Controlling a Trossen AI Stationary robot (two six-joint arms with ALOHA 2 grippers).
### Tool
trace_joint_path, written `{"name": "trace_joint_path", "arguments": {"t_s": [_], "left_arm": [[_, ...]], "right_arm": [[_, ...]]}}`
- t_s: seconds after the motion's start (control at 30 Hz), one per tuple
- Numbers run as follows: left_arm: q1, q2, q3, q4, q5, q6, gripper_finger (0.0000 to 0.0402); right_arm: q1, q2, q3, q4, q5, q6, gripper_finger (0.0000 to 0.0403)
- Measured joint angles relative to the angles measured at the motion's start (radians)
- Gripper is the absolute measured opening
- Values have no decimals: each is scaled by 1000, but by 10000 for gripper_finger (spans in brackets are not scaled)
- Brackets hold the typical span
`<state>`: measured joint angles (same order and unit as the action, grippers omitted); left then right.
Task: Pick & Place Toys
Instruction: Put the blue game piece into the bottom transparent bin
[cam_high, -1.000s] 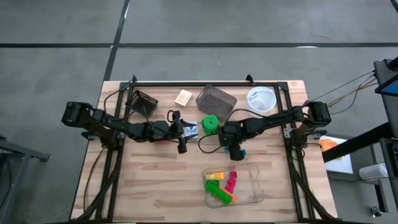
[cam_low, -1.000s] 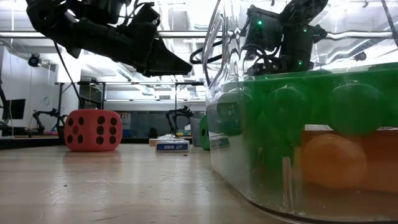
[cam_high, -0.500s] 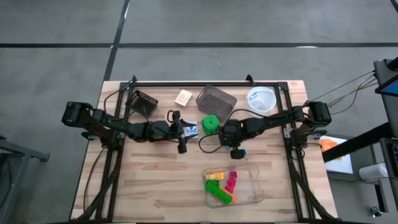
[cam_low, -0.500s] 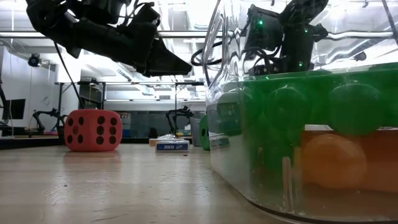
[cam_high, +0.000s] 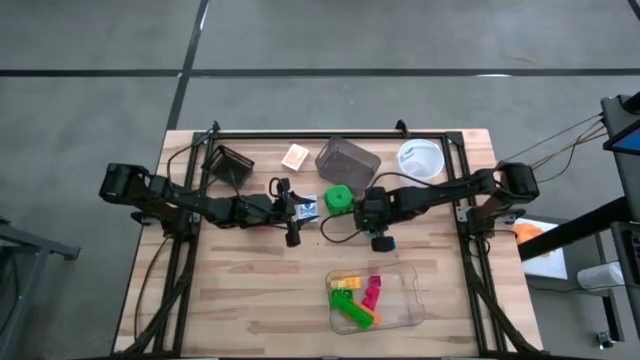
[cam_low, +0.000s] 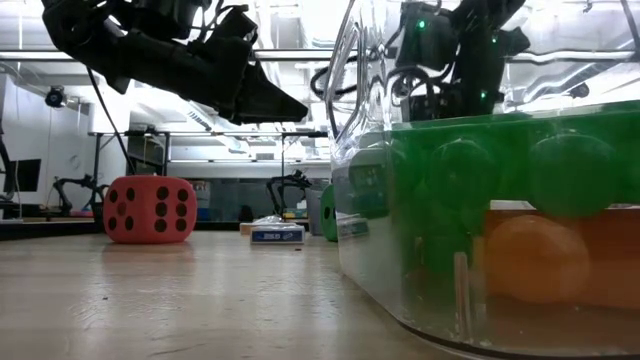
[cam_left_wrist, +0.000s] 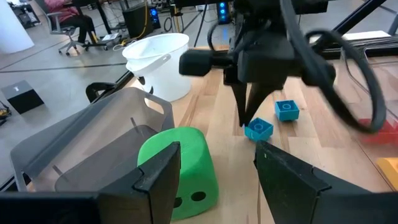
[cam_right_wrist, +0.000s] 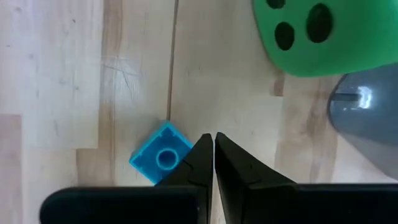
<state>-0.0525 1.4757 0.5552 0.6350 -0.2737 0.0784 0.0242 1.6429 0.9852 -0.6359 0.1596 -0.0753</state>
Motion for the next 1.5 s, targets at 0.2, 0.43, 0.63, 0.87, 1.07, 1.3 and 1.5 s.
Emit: {"name": "trace_joint_path", "arguments": {"t_s": [0.2, 0.43, 0.63, 0.87, 1.07, 1.3, 1.5], "left_arm": [[0, 0, 0, 0, 0, 0, 208], [0, 0, 0, 0, 0, 0, 208], [0, 0, 0, -4, 0, 0, 208], [0, 0, 0, -4, 0, 3, 208], [0, 0, 0, -4, 0, 3, 208], [0, 0, 0, -3, 0, 2, 208], [0, 0, 0, -3, 0, 2, 208]], "right_arm": [[-1, -56, 3, -9, -109, 15, 18], [-2, -47, -8, -9, -185, 127, 84], [-2, -28, -9, -9, -182, 178, 209], [-9, -26, -11, -32, -180, 230, 327], [-30, -11, -42, -24, -180, 232, 356], [-64, 58, -46, 10, -179, 230, 356], [-70, 89, -45, 36, -172, 227, 356]]}}
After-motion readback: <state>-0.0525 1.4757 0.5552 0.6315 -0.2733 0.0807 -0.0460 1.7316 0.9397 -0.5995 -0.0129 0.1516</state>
